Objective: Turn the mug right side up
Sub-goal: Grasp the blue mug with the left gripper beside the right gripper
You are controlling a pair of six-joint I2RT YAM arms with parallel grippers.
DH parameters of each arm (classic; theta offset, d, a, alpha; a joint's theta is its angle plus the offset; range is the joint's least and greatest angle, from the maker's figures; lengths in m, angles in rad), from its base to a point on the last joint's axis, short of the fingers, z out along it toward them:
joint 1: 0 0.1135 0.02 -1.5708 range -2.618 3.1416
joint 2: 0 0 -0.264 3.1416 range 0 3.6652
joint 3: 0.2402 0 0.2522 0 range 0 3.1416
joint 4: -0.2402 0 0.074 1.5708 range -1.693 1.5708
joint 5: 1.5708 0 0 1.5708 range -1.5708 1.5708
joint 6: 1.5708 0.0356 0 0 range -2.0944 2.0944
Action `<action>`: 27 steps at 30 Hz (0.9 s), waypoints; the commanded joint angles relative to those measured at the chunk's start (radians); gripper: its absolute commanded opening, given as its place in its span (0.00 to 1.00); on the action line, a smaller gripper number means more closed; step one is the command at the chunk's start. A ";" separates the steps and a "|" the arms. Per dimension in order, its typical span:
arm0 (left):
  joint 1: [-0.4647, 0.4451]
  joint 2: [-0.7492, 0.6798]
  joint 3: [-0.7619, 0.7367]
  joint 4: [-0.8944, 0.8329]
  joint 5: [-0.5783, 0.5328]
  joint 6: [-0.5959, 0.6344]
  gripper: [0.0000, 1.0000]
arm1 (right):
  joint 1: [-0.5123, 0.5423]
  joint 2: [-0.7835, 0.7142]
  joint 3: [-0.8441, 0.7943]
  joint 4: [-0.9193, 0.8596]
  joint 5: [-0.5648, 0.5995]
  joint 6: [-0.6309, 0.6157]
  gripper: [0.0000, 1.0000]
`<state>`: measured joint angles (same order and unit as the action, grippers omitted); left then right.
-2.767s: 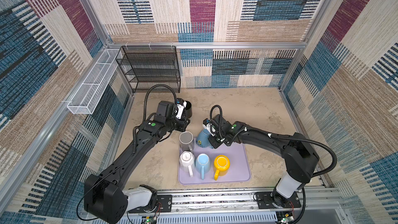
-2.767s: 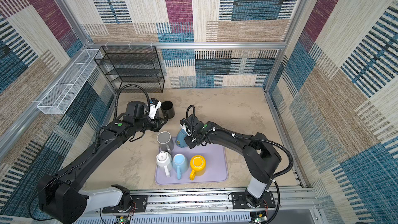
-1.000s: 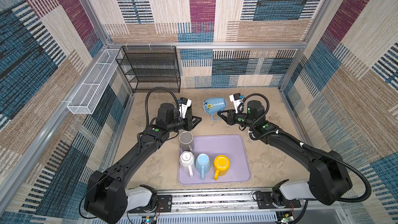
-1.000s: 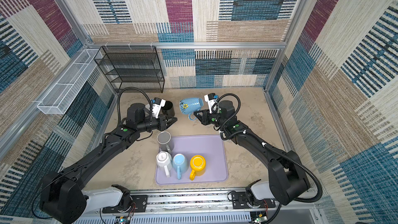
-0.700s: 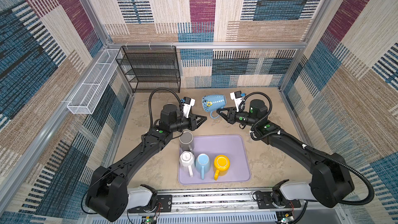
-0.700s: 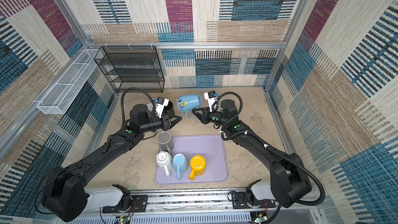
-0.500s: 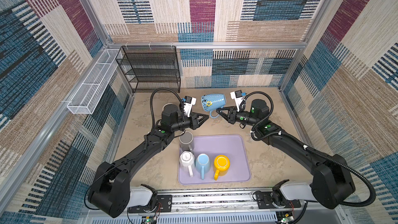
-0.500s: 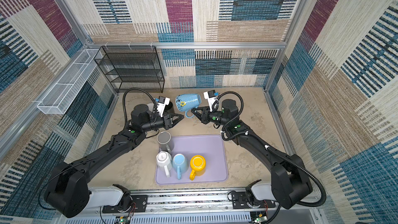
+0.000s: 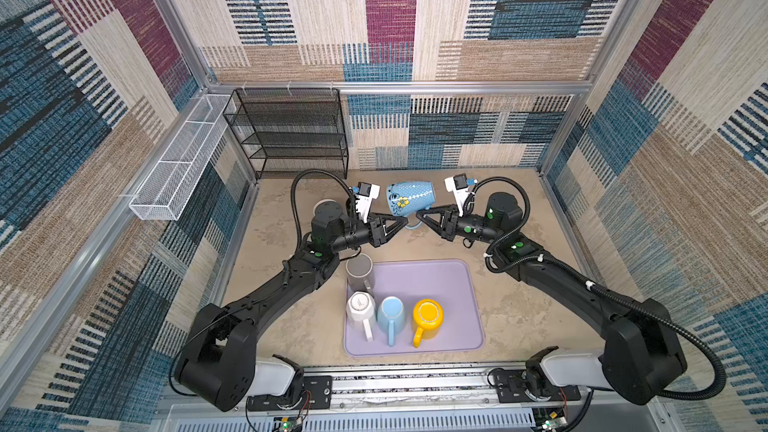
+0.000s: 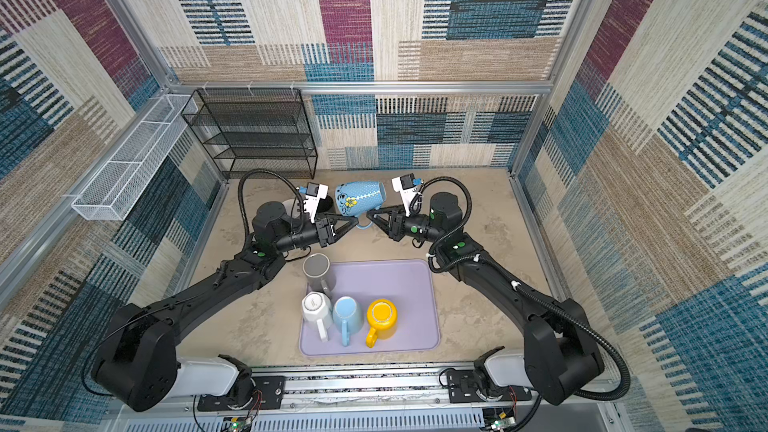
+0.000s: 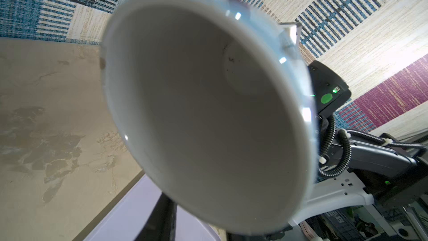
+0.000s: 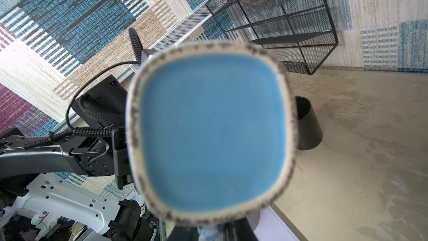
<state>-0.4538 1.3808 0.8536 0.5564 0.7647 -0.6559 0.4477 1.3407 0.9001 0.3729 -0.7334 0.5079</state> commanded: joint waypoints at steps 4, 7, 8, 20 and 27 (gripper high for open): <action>-0.002 0.017 -0.001 0.160 0.027 -0.049 0.31 | 0.000 0.000 -0.008 0.145 -0.041 0.048 0.00; -0.003 0.027 -0.002 0.198 0.031 -0.066 0.31 | 0.000 0.003 -0.013 0.173 -0.053 0.063 0.00; -0.003 0.030 -0.004 0.211 0.033 -0.072 0.31 | 0.000 0.006 -0.016 0.180 -0.058 0.068 0.00; -0.003 0.060 -0.006 0.318 0.045 -0.119 0.29 | 0.000 0.016 -0.036 0.259 -0.088 0.114 0.00; -0.004 0.079 -0.002 0.385 0.056 -0.153 0.25 | 0.000 0.021 -0.038 0.275 -0.106 0.124 0.00</action>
<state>-0.4583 1.4540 0.8471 0.8272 0.8177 -0.7856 0.4465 1.3613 0.8627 0.5846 -0.7784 0.6235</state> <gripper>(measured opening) 0.259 0.186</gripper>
